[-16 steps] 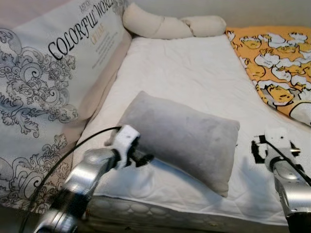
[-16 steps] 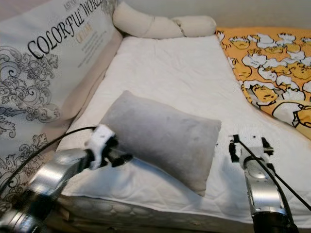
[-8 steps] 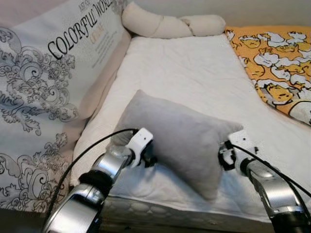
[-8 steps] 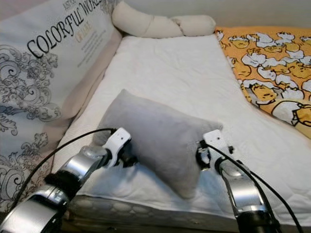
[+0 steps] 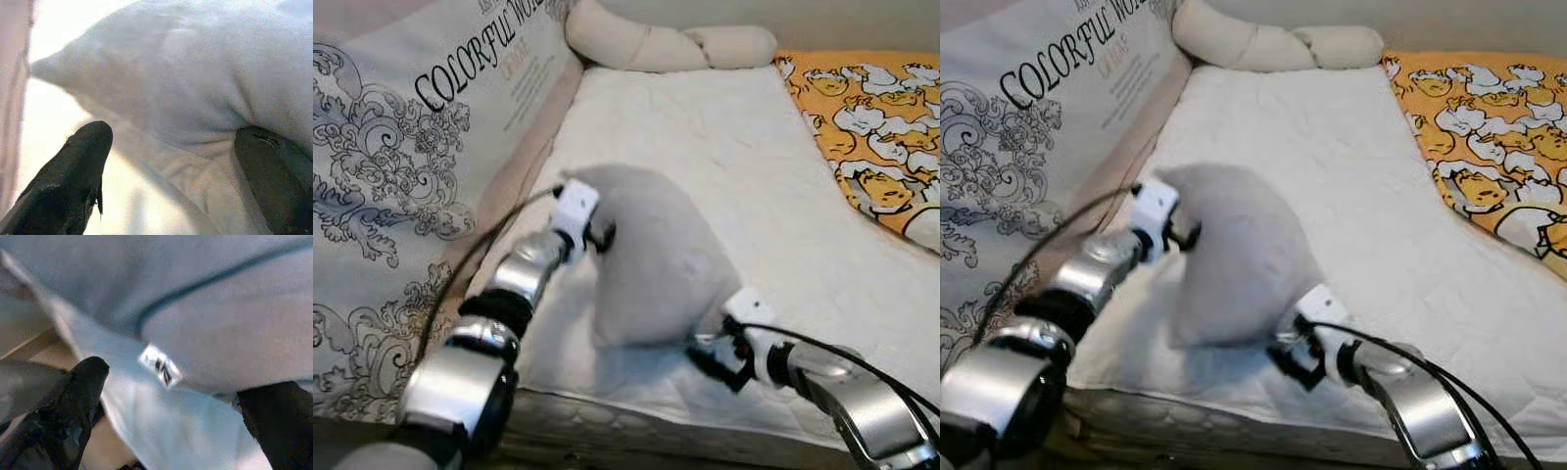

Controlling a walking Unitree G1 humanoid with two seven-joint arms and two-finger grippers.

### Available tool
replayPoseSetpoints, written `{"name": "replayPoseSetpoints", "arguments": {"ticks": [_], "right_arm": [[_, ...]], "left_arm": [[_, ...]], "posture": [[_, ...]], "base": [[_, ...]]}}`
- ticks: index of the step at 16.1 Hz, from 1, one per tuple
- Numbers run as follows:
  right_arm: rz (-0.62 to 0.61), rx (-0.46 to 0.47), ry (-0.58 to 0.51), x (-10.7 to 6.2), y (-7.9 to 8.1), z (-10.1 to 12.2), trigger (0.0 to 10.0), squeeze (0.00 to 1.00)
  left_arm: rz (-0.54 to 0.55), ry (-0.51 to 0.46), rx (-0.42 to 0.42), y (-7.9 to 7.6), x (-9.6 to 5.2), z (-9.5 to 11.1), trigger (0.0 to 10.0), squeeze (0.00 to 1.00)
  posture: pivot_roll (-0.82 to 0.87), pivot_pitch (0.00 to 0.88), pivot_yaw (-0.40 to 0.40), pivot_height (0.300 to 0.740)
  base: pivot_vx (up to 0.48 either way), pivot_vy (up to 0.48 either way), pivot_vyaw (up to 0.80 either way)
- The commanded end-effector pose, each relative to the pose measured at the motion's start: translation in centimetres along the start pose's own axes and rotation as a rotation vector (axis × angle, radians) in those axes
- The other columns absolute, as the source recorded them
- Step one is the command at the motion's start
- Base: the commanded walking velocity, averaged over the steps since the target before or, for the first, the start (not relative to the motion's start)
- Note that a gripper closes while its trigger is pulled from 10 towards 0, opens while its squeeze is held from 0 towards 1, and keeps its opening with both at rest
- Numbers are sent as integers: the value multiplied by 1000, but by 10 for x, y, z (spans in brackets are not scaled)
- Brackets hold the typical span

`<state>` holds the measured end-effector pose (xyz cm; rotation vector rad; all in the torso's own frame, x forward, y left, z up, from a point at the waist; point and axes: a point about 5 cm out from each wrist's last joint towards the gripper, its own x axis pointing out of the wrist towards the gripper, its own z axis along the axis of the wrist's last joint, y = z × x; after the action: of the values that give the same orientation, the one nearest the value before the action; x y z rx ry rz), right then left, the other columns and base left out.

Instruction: Clean up the room

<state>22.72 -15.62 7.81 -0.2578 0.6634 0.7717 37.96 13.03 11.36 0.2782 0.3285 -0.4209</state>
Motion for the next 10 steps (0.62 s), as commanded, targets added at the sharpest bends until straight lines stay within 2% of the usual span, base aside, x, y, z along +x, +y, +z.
{"name": "replayPoseSetpoints", "arguments": {"ticks": [1,3,5,7,10], "right_arm": [[52,-19,-32,-3,7,9,10000,0],[75,-56,-70,-13,8,23,10000,0],[200,-141,-125,-34,17,36,10000,0],[269,-192,-128,-47,21,39,10000,0],[285,-248,-174,-65,18,49,10000,0]], "left_arm": [[27,-13,6,7,-1,3,10000,0],[47,6,32,14,-3,-2,10000,0],[32,26,60,14,-5,-10,10000,0],[25,44,78,14,-6,-17,10000,0],[22,59,66,16,-9,-25,10000,0]], "posture": [[8,0,48,740],[3,0,49,740],[0,0,48,740],[-5,0,48,740],[-13,0,51,740]], "base": [[0,0,0],[0,0,0],[0,0,0],[0,0,0],[0,0,0]]}}
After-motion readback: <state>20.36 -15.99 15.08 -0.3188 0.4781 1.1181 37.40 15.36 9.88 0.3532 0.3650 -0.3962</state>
